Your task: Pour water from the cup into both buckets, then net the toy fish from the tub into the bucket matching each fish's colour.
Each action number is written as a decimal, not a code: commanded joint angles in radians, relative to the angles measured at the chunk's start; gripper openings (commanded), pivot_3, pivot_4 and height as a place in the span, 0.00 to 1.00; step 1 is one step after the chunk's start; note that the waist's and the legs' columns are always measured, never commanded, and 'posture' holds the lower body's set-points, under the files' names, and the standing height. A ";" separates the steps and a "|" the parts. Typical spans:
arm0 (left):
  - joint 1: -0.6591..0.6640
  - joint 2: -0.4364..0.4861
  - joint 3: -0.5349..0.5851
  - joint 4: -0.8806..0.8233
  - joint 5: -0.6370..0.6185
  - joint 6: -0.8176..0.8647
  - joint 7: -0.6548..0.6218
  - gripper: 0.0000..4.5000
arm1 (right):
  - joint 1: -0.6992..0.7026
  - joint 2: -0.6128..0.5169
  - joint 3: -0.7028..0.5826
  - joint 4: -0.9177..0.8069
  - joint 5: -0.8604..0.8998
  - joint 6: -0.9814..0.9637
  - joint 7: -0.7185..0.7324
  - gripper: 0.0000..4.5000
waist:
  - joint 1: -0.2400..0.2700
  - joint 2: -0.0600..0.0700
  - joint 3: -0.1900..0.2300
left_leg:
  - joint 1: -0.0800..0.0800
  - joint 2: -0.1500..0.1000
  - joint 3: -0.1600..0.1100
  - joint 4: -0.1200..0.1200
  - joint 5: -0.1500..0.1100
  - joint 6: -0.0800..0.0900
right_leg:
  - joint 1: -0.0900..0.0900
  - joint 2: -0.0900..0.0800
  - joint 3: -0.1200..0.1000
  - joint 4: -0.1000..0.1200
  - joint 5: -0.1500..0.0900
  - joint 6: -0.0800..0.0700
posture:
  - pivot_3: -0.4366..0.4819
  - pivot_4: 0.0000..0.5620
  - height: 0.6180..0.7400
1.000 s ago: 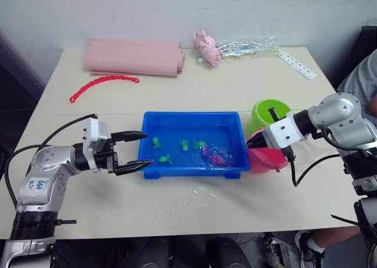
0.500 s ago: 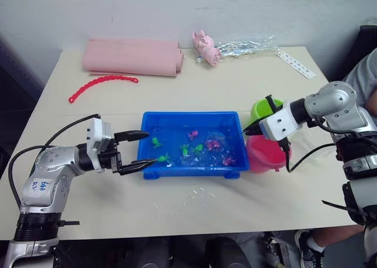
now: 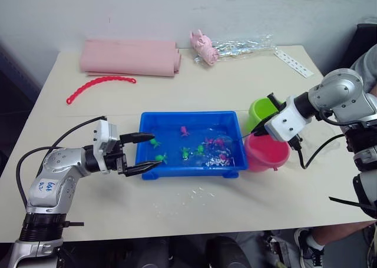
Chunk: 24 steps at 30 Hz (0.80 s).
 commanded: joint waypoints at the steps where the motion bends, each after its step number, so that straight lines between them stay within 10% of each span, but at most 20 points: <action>1: -0.004 0.005 0.014 -0.017 -0.012 -0.010 0.001 0.99 | -0.013 -0.031 0.016 -0.022 -0.009 0.026 0.066 0.00 | 0.001 0.000 0.000 | 0.000 0.000 0.000 0.000 0.000 0.000 | 0.000 0.000 0.000 0.000 0.000 0.000 | 0.48 0.27 1.00; 24: -0.012 0.018 0.029 -0.005 -0.020 -0.073 -0.037 0.99 | 0.083 -0.131 0.062 -0.171 0.335 0.490 0.066 0.00 | 0.018 0.000 0.000 | 0.000 0.000 0.000 0.001 0.000 0.001 | 0.000 -0.001 -0.001 -0.001 0.000 0.000 | 0.48 0.27 1.00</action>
